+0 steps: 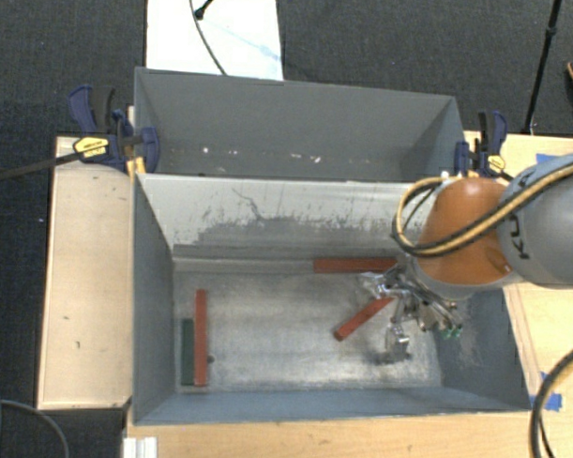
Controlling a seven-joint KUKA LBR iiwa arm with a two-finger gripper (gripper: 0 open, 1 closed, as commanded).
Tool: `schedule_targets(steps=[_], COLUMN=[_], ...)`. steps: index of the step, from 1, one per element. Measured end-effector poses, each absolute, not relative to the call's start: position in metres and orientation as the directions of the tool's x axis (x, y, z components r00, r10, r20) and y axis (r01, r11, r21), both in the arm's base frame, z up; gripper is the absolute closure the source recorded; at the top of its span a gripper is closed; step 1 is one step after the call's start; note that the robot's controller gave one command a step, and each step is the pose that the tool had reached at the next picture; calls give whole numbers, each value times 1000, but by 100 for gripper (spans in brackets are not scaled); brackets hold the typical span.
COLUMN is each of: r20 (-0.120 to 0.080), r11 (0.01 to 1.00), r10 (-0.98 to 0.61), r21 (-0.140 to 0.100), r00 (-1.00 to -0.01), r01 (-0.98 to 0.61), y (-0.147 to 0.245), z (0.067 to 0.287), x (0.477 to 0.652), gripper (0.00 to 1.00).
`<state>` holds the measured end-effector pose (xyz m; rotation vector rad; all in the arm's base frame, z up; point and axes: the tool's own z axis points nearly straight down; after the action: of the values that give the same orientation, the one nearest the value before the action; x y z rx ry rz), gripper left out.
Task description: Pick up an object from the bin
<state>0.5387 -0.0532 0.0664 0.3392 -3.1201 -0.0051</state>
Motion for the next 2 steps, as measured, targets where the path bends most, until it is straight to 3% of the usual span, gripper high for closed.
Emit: schedule_targets(steps=[1, 2], r20=[-7, -7], r11=[908, 827], r10=[-420, -562], r21=[-3, -4], r00=[-908, -827], r01=[-420, -562], y=[-53, -59], z=[102, 101], x=[568, 577], gripper=[0, 0])
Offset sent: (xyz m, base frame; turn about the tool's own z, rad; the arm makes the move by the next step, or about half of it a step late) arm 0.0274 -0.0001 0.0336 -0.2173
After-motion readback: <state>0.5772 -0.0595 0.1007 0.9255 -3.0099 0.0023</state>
